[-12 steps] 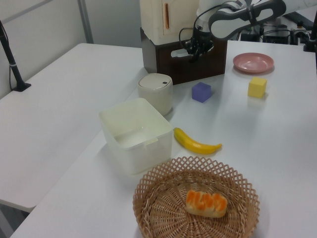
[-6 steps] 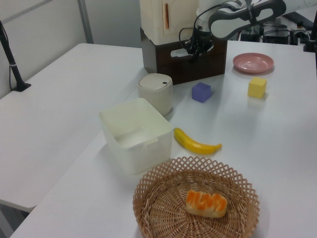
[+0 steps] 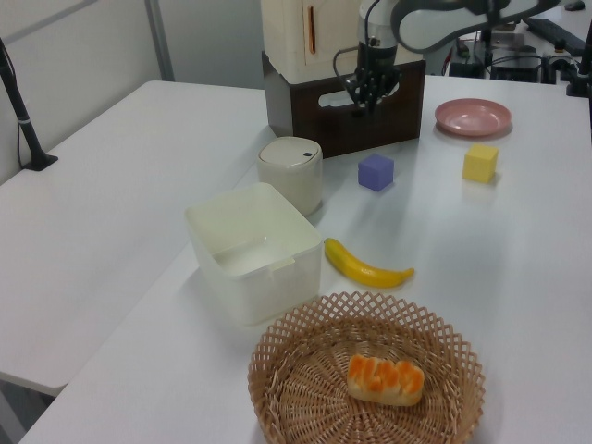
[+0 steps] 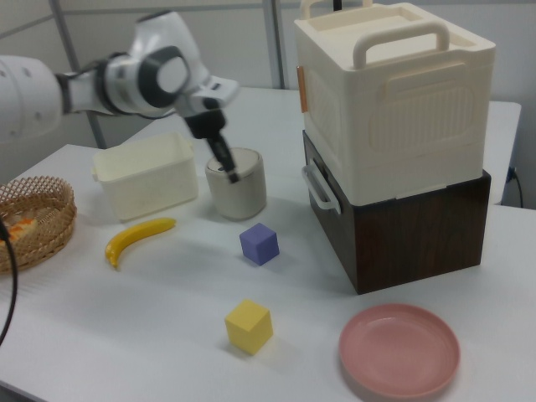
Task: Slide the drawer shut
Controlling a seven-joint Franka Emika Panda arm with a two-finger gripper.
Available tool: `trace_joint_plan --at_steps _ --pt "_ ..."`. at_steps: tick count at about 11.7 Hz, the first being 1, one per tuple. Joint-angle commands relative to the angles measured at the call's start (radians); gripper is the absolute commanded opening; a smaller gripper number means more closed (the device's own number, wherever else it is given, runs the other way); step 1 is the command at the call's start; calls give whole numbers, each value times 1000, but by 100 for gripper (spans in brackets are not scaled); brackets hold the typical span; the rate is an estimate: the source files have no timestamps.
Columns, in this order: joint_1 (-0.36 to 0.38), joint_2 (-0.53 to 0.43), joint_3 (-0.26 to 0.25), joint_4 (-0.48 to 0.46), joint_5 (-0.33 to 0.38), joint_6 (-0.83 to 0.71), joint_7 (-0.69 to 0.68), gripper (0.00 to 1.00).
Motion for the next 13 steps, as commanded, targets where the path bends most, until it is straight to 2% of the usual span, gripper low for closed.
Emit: trace_joint_plan --at_steps 1,3,4,5,8,10,11,13 --pt "19 -146 100 -133 42 -166 -272 22" --pt "-9 -194 111 -127 110 -238 -525 34" --pt "-15 -218 110 -125 140 -295 -657 44" --pt "-18 -244 110 -125 148 -345 -725 53" --pt "-50 -286 110 -133 173 -380 -741 73" --pt "-41 -291 97 -133 173 -378 -739 94" --pt "-40 -292 96 -133 173 -378 -739 100" --pt "-37 -292 90 -128 164 -378 -726 100"
